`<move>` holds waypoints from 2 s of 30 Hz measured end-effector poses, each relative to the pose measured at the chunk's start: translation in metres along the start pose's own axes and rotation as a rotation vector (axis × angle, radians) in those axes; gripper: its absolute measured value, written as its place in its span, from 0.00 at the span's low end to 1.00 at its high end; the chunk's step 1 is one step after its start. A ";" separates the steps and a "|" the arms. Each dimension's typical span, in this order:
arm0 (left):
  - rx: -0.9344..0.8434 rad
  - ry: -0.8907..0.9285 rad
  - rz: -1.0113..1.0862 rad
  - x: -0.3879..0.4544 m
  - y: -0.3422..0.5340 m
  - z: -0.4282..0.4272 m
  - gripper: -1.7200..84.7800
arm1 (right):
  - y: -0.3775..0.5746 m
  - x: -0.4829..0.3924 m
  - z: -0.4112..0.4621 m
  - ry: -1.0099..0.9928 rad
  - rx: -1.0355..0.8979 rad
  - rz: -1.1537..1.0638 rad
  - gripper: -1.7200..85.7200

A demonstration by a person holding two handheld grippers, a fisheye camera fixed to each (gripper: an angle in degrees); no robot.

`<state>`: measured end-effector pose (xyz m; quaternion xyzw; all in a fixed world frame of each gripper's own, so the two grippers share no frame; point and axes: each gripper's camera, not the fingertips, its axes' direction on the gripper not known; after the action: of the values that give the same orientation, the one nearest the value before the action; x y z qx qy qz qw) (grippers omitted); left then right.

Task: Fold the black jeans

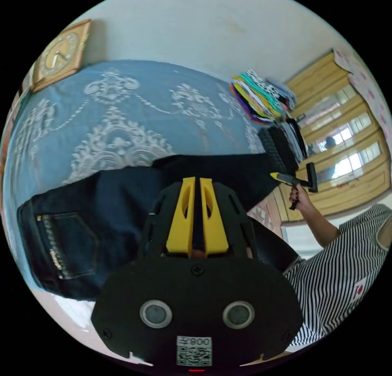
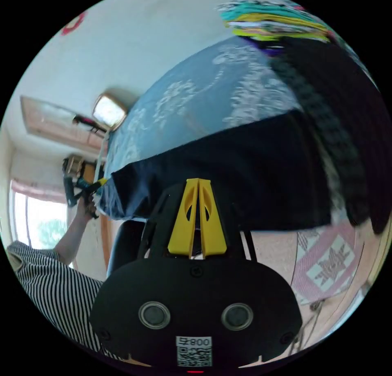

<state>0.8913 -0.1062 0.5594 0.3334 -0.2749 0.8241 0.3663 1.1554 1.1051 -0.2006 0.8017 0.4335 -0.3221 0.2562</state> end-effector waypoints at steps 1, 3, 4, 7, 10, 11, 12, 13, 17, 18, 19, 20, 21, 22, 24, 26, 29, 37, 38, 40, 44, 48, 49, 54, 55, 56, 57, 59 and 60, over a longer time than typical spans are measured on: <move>0.006 -0.046 -0.029 -0.024 -0.005 -0.017 0.06 | -0.021 -0.032 0.009 -0.041 -0.039 -0.085 0.02; -0.005 -0.110 -0.045 -0.054 -0.015 -0.036 0.07 | -0.051 -0.083 0.025 -0.085 -0.087 -0.218 0.03; -0.029 -0.141 -0.041 -0.071 -0.023 -0.044 0.08 | -0.070 -0.116 0.036 -0.103 -0.123 -0.293 0.03; -0.127 -0.222 -0.002 -0.105 -0.046 -0.053 0.10 | -0.115 -0.196 0.062 -0.161 -0.216 -0.462 0.04; -0.269 -0.262 0.040 -0.139 -0.063 -0.053 0.11 | -0.152 -0.271 0.078 -0.154 -0.266 -0.622 0.06; -0.332 -0.269 0.051 -0.152 -0.066 -0.053 0.11 | -0.165 -0.297 0.083 -0.147 -0.283 -0.667 0.07; -0.365 -0.276 0.055 -0.159 -0.067 -0.053 0.11 | -0.171 -0.309 0.085 -0.151 -0.291 -0.691 0.08; -0.413 -0.279 0.066 -0.172 -0.066 -0.055 0.10 | -0.182 -0.332 0.089 -0.156 -0.313 -0.741 0.08; -0.414 -0.210 0.098 -0.206 -0.055 -0.084 0.06 | -0.208 -0.387 0.104 -0.113 -0.449 -0.843 0.09; -0.405 -0.212 0.100 -0.210 -0.053 -0.091 0.06 | -0.210 -0.391 0.103 -0.110 -0.458 -0.846 0.09; -0.378 -0.215 0.097 -0.218 -0.048 -0.105 0.05 | -0.214 -0.396 0.099 -0.119 -0.466 -0.842 0.09; -0.338 -0.214 0.085 -0.227 -0.043 -0.121 0.05 | -0.219 -0.399 0.091 -0.141 -0.459 -0.821 0.09; -0.312 -0.215 0.075 -0.231 -0.040 -0.130 0.05 | -0.221 -0.400 0.087 -0.156 -0.456 -0.805 0.09; -0.239 -0.205 0.047 -0.241 -0.033 -0.152 0.05 | -0.227 -0.402 0.077 -0.187 -0.452 -0.774 0.09; -0.118 -0.175 -0.016 -0.258 -0.023 -0.188 0.04 | -0.236 -0.407 0.060 -0.209 -0.439 -0.752 0.08; -0.001 -0.142 -0.099 -0.285 -0.007 -0.229 0.04 | -0.246 -0.418 0.037 -0.228 -0.421 -0.738 0.08; 0.068 -0.087 -0.176 -0.314 0.012 -0.260 0.04 | -0.259 -0.435 0.010 -0.228 -0.402 -0.725 0.07; 0.098 -0.093 -0.268 -0.375 0.038 -0.307 0.03 | -0.293 -0.500 -0.051 -0.195 -0.334 -0.750 0.08; 0.103 -0.116 -0.271 -0.382 0.042 -0.315 0.03 | -0.300 -0.514 -0.055 -0.196 -0.328 -0.757 0.09; 0.139 -0.161 -0.293 -0.396 0.048 -0.330 0.02 | -0.309 -0.536 -0.057 -0.206 -0.335 -0.774 0.10; 0.096 -0.175 -0.242 -0.414 0.067 -0.367 0.03 | -0.323 -0.592 -0.054 -0.210 -0.375 -0.831 0.11; 0.110 -0.278 -0.243 -0.427 0.115 -0.419 0.05 | -0.334 -0.633 -0.058 -0.193 -0.381 -0.884 0.12; 0.119 -0.321 -0.272 -0.437 0.136 -0.439 0.07 | -0.340 -0.643 -0.061 -0.195 -0.385 -0.889 0.12; 0.199 -0.373 -0.534 -0.505 0.226 -0.526 0.11 | -0.357 -0.675 -0.067 -0.207 -0.418 -0.881 0.13; 0.215 -0.382 -0.594 -0.521 0.244 -0.543 0.12 | -0.360 -0.682 -0.066 -0.202 -0.451 -0.880 0.13; 0.218 -0.402 -0.635 -0.535 0.259 -0.556 0.13 | -0.361 -0.689 -0.065 -0.194 -0.476 -0.879 0.13; 0.217 -0.406 -0.649 -0.542 0.265 -0.561 0.13 | -0.361 -0.692 -0.066 -0.189 -0.483 -0.879 0.12; 0.165 -0.374 -0.691 -0.569 0.284 -0.570 0.13 | -0.363 -0.704 -0.069 -0.174 -0.507 -0.869 0.12; 0.167 -0.351 -0.694 -0.575 0.289 -0.571 0.12 | -0.363 -0.706 -0.070 -0.172 -0.512 -0.864 0.11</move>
<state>0.7580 -0.1169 -0.2902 0.5708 -0.1361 0.6013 0.5423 0.5695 0.9581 0.3192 0.4312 0.7678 -0.3468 0.3228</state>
